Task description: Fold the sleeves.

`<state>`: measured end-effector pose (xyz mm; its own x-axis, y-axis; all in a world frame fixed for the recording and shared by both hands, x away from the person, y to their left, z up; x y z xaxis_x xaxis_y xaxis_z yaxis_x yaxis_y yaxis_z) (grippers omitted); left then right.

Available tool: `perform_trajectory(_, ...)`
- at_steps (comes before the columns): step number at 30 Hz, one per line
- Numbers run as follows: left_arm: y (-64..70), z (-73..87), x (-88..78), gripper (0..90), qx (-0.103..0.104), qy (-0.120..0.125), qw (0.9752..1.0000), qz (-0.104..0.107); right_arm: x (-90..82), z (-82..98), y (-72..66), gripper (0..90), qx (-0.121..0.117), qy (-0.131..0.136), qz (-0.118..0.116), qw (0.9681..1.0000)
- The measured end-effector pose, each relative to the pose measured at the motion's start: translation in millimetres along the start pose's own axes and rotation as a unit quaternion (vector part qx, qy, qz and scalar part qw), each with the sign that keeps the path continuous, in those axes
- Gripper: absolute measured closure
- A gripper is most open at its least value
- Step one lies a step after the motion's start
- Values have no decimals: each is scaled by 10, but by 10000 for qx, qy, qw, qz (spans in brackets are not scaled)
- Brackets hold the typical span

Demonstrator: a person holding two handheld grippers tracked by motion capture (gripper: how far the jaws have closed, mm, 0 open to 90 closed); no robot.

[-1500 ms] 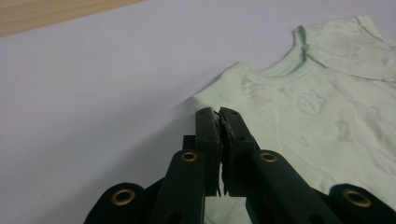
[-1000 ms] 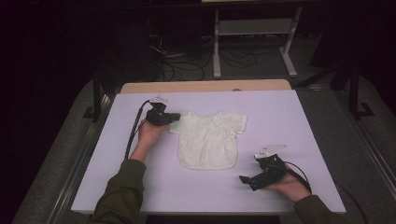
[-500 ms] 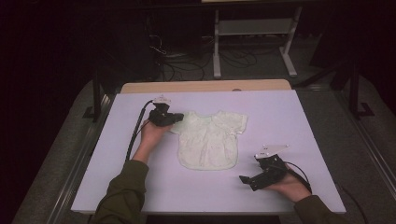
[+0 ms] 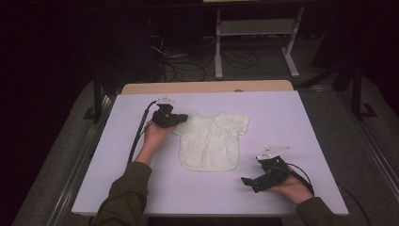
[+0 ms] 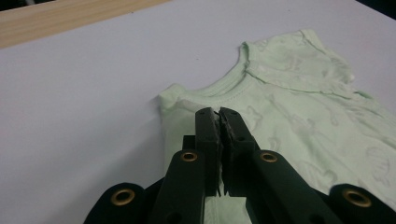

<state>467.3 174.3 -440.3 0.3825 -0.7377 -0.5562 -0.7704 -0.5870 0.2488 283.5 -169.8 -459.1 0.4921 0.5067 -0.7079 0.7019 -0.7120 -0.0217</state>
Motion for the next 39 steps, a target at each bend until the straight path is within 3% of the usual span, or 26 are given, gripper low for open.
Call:
perform_trajectory(22,157,-29,159,867,28,-85,9997,206,-1,0,0,0,1,1,1,10000)
perform_trajectory(39,210,5,358,863,15,-189,9995,248,0,0,-1,0,2,2,-18,10000)
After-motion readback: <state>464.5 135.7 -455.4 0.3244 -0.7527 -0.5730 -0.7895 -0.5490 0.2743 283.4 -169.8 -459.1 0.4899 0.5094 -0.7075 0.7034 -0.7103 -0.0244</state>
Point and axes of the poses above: each handheld gripper's, and its own axes: x roughly forward along the jaws, z roughly out of its underside, y roughly to its right, the point moved 2 cm from there along x, roughly forward along the jaws, and after that the axes turned 7 degrees about z, right-handed, at the moved point
